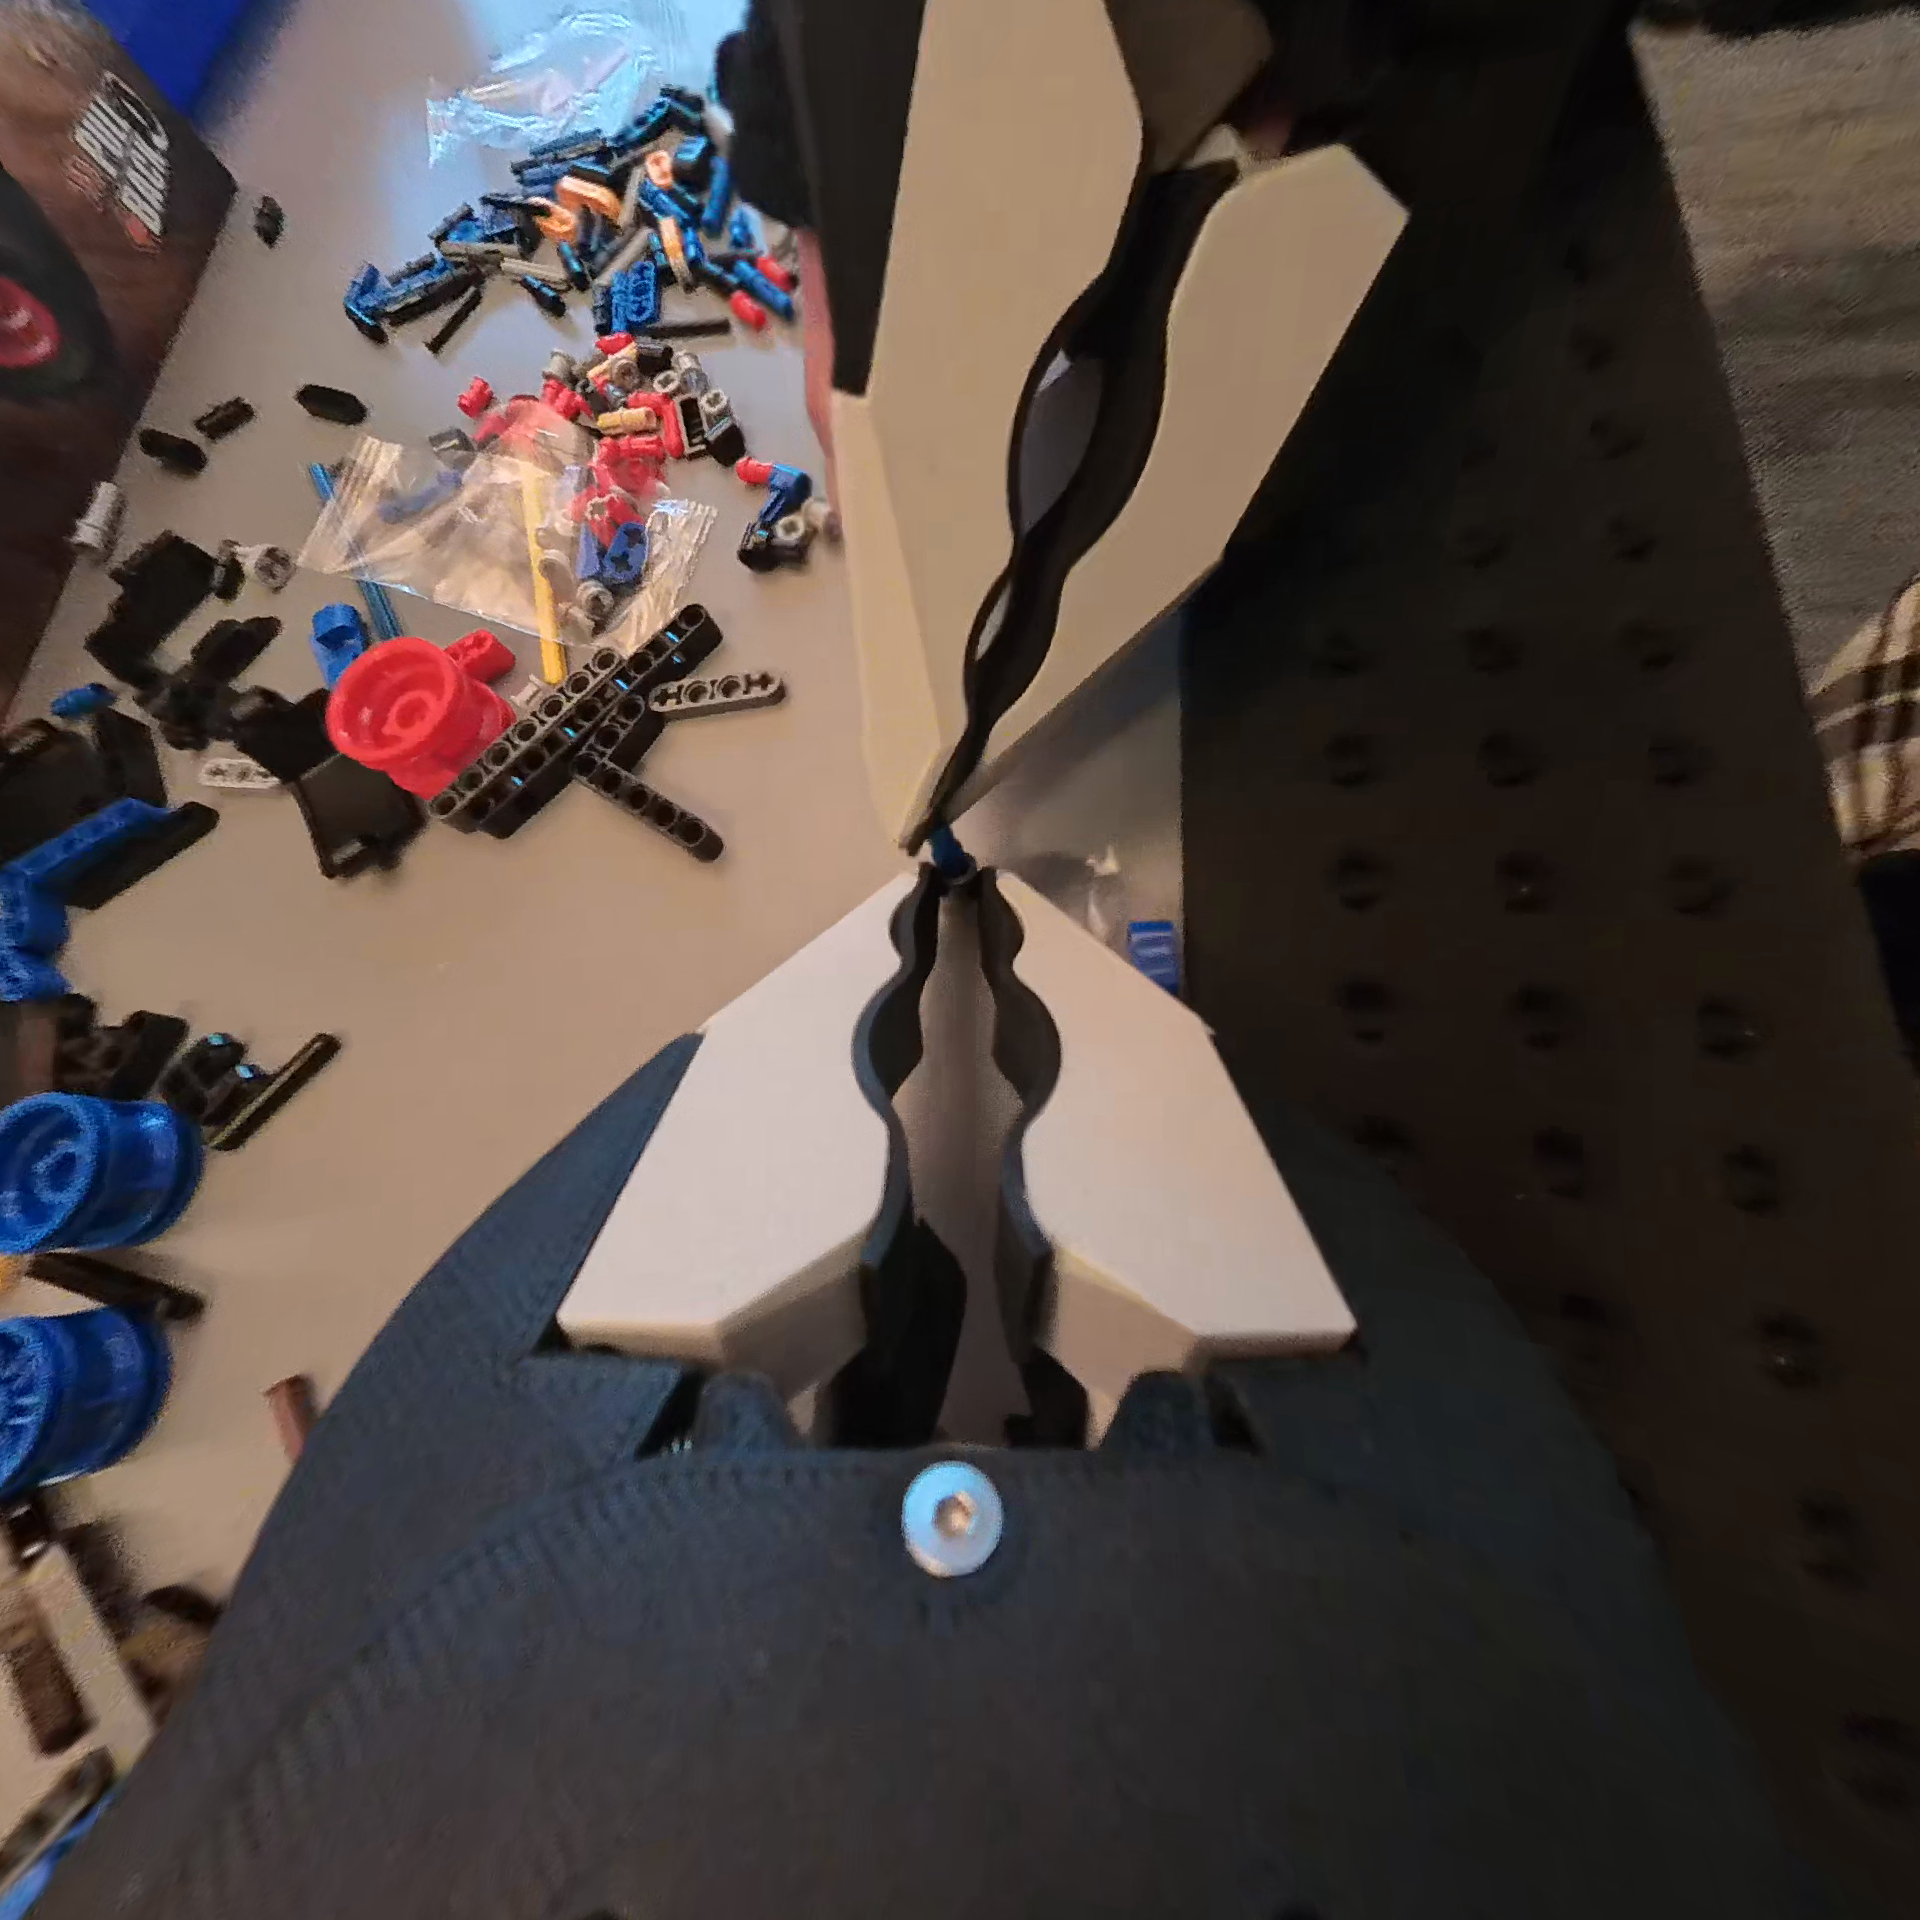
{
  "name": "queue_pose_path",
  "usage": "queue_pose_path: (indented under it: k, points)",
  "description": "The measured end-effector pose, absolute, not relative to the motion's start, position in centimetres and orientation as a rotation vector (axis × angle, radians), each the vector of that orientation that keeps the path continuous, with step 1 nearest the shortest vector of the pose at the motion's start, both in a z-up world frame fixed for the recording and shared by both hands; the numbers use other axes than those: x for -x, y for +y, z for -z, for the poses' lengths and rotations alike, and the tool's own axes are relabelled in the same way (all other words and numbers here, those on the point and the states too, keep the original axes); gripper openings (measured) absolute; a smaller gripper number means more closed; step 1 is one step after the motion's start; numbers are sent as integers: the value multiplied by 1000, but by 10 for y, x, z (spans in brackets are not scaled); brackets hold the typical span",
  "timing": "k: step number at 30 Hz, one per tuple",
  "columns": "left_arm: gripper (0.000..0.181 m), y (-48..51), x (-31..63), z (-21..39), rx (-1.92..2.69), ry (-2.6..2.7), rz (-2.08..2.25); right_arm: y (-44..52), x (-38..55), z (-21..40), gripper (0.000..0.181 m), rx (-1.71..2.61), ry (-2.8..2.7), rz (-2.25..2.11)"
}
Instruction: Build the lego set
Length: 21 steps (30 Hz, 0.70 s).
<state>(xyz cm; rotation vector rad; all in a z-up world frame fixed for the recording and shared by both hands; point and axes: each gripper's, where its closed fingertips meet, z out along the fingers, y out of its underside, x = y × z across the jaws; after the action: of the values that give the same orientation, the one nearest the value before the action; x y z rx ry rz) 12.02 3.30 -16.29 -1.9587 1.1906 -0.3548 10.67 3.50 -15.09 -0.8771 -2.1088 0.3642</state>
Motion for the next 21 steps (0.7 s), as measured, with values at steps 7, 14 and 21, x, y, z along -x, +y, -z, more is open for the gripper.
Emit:
queue_pose_path:
  k: [7,14,21]
  points:
    - [6,34,-122,160,1958,1188,376,37,-112,149,0,970,-2070,-494]
    - [6,35,-126,160,1948,1224,349,34,-117,142,5,1041,-2046,-659]
    - [6,36,-126,161,1939,1247,298,31,-116,143,4,1094,-2052,-751]
